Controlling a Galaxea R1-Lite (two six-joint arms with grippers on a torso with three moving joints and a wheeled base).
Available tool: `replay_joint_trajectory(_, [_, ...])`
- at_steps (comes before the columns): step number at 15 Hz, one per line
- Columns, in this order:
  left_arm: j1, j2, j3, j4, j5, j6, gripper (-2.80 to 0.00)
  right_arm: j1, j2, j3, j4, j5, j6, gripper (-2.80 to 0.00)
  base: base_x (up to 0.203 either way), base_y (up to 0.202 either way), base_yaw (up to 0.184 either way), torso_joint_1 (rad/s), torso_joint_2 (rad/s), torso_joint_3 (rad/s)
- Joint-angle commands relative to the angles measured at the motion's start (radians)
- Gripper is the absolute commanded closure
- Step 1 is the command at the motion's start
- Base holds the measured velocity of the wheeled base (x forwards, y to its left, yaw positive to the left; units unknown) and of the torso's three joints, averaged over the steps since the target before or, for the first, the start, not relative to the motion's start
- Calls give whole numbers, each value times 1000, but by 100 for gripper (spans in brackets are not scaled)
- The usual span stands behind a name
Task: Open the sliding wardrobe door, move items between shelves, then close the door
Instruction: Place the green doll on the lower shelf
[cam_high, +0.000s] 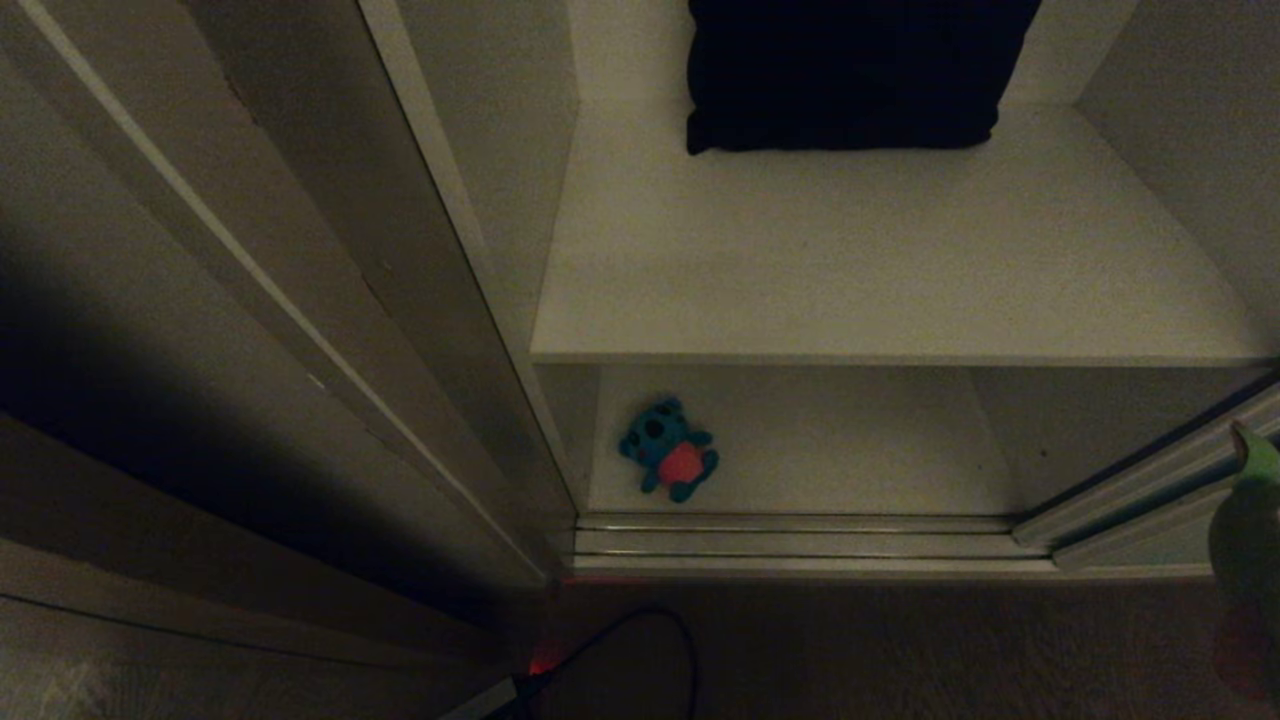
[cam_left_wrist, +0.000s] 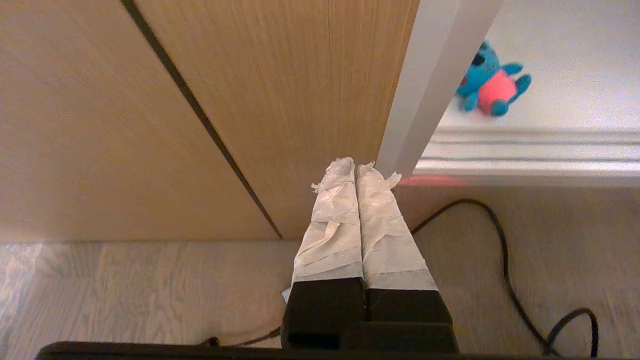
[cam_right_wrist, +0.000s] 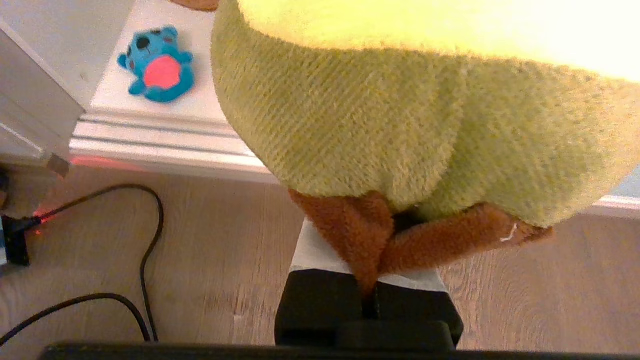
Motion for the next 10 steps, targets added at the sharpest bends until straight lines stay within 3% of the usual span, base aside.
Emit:
replay_joint_trajectory(1, [0,0,0,0,-1,4,0,0,2,3,0,0,-1,0,0,0,0,5,0,-195])
replay_joint_trajectory(10, [0,0,-5,11,-7,7,0,0,2,3,0,0,-1,0,0,0,0,3,1,-199])
